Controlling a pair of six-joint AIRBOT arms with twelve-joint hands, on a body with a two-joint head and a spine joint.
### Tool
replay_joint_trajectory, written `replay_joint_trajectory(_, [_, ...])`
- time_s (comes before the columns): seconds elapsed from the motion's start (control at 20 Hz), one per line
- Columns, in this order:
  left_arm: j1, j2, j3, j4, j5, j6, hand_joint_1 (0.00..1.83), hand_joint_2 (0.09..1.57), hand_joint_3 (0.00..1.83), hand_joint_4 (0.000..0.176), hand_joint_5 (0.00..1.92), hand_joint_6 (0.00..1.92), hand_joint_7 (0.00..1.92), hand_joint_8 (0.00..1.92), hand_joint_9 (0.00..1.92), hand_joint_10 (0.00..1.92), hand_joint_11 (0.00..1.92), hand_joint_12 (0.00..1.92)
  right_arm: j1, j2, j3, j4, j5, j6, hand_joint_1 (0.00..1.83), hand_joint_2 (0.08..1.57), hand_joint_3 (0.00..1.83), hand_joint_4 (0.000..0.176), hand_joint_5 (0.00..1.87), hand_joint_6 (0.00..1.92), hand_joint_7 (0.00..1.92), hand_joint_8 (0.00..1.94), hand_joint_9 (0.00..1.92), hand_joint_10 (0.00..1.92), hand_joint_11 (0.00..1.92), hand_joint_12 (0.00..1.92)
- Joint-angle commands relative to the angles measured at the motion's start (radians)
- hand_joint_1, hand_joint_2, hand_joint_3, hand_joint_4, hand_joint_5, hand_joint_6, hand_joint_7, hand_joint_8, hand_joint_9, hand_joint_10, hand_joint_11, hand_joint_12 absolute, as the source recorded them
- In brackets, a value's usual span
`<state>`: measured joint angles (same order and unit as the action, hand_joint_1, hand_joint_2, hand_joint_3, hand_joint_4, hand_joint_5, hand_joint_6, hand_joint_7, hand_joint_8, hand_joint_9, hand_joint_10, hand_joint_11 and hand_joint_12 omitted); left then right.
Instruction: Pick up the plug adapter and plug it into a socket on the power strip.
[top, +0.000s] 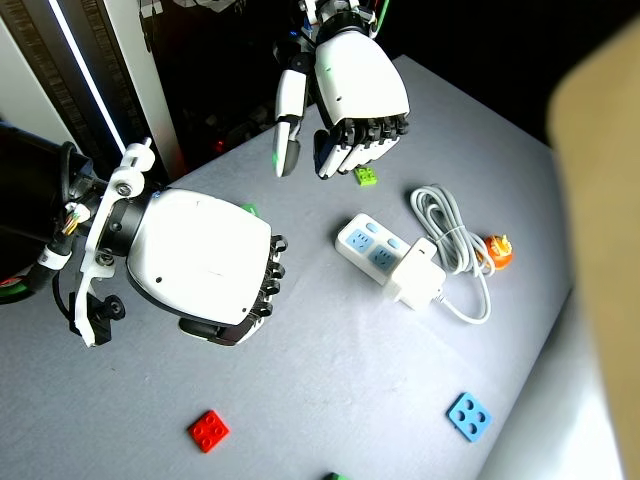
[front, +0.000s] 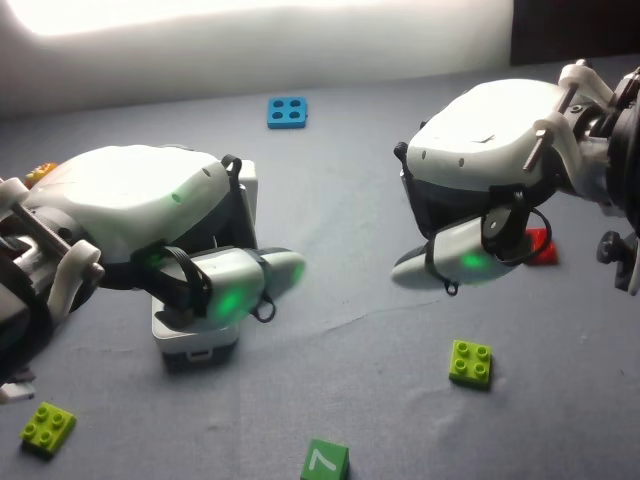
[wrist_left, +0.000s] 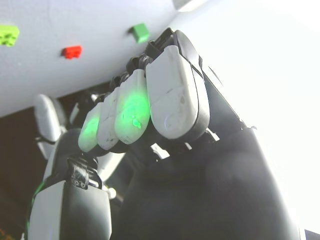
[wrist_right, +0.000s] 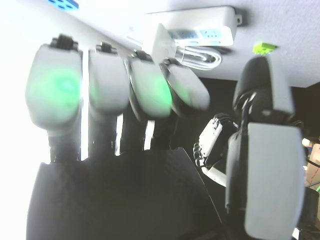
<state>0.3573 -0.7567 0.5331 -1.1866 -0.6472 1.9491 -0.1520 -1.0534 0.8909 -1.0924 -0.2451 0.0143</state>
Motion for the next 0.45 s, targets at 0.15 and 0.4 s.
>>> replay_joint_trajectory(0.15, [-0.018,0.003,-0.014,0.051,-0.046,0.012,1.02,1.43,0.0,0.176,1.59,1.92,1.66,1.92,1.74,1.92,1.78,1.92,0.022,0.016,-0.006,-0.019,0.069,-0.005,0.96,1.29,0.0,0.176,1.33,1.92,1.55,1.94,1.54,1.92,1.56,1.92])
replay_joint_trajectory(0.4, [-0.018,0.002,-0.025,0.051,-0.046,0.024,1.06,1.41,0.0,0.176,1.56,1.92,1.62,1.92,1.68,1.92,1.68,1.92,0.013,0.048,-0.012,-0.019,0.149,-0.071,1.0,1.28,0.0,0.176,1.3,1.92,1.53,1.94,1.53,1.92,1.58,1.92])
